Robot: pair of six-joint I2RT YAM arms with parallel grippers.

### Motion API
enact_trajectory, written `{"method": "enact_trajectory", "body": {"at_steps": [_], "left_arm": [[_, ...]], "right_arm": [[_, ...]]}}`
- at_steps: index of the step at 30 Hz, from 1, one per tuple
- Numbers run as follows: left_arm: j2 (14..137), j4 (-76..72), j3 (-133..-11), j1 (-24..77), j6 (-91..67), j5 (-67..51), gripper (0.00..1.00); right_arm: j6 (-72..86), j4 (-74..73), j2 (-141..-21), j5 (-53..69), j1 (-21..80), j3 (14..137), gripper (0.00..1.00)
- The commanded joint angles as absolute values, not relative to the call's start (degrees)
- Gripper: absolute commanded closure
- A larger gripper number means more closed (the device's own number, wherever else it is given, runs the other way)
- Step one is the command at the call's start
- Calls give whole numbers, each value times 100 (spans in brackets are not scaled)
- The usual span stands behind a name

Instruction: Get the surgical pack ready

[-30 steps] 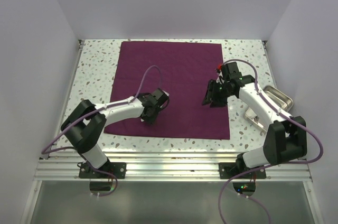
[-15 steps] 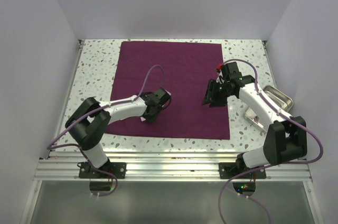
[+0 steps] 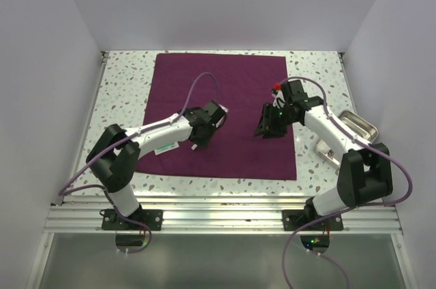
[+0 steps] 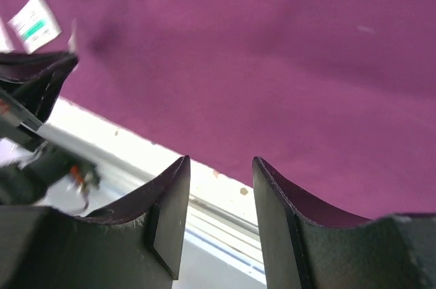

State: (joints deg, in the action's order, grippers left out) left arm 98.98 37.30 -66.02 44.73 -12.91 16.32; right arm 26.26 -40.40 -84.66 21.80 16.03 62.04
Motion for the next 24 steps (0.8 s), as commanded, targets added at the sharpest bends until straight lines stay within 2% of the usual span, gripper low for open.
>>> {"method": "enact_trajectory", "body": {"at_steps": [1, 5, 6, 9, 10, 15, 20, 24], "left_arm": [[9335, 4069, -7338, 4421, -1389, 436, 100], [9010, 4035, -7646, 4132, -1660, -1200, 100], [8852, 3860, -7638, 3948, -1722, -1944, 100], [8562, 3386, -7515, 3658, -1959, -2907, 100], [8508, 3279, -7506, 3595, -2012, -3431, 100], [8148, 2007, -7103, 3428, -2609, -4997, 100], [7893, 627, -6593, 3384, -3585, -5651, 100], [7858, 186, -6495, 3349, -3945, -5862, 100]], "right_arm": [[2251, -3517, -8709, 3381, 1679, 6434, 54], [2162, -2893, -8763, 4585, 1731, 6285, 51], [2214, -2422, -8728, 5110, 1723, 6128, 49], [2504, -1575, -8395, 5614, 1731, 5820, 47], [2566, -1451, -8324, 5695, 1723, 5766, 43], [2891, -625, -7955, 6309, 1723, 5493, 35], [3699, 516, -7673, 6601, 1731, 5397, 33], [4043, 738, -7620, 6732, 1731, 5519, 34]]}}
